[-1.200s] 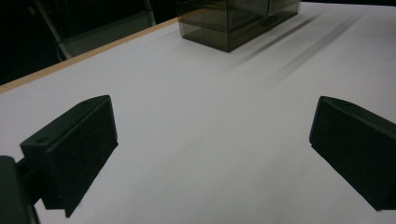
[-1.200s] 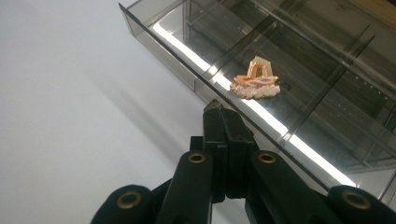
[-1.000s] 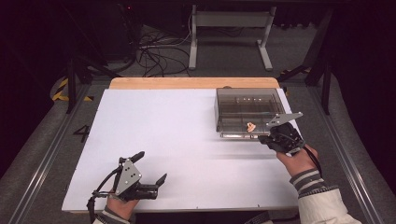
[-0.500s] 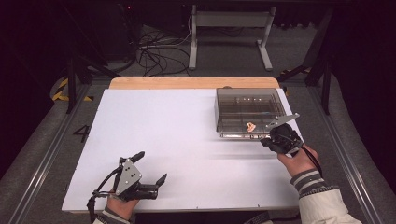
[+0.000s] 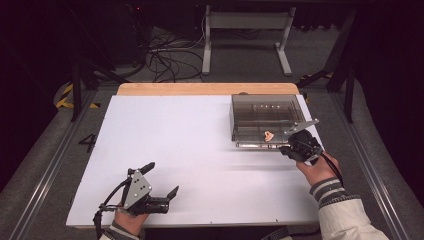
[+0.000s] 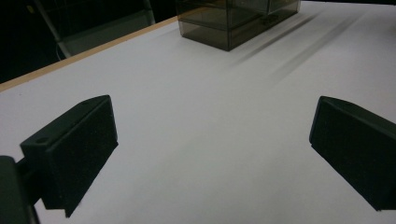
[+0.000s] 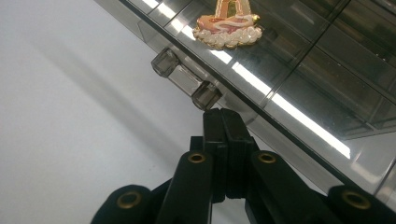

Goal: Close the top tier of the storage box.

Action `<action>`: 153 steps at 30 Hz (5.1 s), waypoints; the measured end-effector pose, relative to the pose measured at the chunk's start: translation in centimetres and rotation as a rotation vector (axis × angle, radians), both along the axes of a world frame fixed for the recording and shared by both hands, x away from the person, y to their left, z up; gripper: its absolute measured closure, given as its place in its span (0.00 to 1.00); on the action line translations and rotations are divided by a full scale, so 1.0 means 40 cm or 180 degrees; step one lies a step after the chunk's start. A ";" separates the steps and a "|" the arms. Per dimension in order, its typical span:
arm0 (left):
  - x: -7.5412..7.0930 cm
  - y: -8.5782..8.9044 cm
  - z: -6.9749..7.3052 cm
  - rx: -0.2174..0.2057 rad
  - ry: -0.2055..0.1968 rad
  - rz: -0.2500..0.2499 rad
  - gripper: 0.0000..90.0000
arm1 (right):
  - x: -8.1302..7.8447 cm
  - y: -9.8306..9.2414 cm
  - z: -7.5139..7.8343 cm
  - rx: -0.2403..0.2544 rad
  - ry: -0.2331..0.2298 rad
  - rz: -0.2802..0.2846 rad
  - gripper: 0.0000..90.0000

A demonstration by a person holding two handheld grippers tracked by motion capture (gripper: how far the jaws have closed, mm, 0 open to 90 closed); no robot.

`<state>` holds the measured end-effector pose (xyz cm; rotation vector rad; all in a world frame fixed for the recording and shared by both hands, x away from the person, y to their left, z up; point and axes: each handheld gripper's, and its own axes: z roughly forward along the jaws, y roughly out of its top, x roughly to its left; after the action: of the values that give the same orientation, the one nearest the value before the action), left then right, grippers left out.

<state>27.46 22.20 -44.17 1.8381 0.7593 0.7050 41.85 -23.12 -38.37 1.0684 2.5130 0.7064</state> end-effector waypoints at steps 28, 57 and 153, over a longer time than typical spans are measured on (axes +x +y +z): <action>0.001 0.002 0.001 0.0037 -0.0024 -0.0004 0.02 | 0.032 0.013 0.006 0.0057 -0.0346 -0.0200 1.00; 0.000 0.004 0.002 0.0048 -0.0042 0.0002 0.02 | 0.080 0.024 -0.014 0.0058 -0.0713 -0.0438 0.98; -0.012 0.018 0.002 0.0032 -0.0004 0.0117 0.02 | -0.097 0.072 0.030 0.1339 -0.0566 0.0788 0.04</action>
<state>26.97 22.92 -44.10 1.8367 0.7918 0.7350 37.95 -20.26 -37.17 0.7734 2.4212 1.3828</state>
